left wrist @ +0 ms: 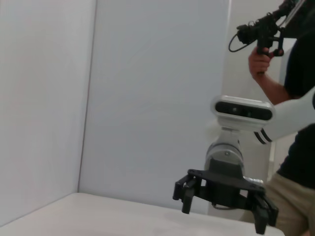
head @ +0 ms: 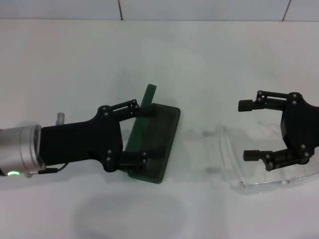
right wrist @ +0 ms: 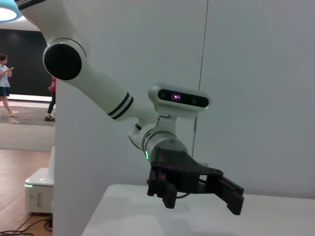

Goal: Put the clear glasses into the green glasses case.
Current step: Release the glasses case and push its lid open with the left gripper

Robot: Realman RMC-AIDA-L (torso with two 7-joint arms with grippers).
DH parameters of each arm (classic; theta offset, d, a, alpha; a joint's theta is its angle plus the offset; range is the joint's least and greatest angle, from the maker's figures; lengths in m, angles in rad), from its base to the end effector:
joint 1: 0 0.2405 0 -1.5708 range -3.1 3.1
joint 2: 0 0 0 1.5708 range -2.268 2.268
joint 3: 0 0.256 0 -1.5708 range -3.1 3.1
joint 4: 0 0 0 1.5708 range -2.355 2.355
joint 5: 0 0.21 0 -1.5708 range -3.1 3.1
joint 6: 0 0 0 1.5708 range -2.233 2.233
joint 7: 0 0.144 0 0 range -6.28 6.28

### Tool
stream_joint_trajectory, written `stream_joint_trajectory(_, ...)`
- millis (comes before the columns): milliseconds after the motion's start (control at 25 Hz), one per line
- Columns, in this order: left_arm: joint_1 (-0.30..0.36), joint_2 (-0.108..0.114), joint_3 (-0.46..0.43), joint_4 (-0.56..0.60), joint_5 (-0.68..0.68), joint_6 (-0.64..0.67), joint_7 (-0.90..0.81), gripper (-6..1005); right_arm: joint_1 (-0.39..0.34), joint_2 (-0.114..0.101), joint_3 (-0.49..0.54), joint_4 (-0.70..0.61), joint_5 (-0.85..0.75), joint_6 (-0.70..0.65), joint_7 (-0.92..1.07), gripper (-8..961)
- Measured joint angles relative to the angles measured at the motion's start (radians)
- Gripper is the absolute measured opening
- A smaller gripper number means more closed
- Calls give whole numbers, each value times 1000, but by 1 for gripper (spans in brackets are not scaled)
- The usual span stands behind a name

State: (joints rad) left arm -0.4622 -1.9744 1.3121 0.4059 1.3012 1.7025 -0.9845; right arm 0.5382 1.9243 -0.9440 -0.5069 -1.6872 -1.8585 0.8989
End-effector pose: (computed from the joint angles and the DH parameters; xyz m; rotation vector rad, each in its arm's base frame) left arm -0.2428 0.2795 -0.0195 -2.8216 -0.2320 -1.1431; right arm 0.2410 0.3018 0.0313 -2.8686 -0.1740 0.9824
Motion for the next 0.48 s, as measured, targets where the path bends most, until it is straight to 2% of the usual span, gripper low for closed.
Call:
stream_joint_trajectory(120, -12, 3, -6, 8, -4, -8, -69, 872, -5, -2, 17, -6, -1, -2, 0, 885)
stream_joint_trajectory(360, -34, 38, -17, 92, 6, -45, -342, 867, -31, -3, 24, -27, -1, -2, -8, 883)
stream_joint_trajectory(480, -19, 38, -18, 149, 26, -84, -423, 864, -46, 1, 24, -37, 0, -2, -24, 882)
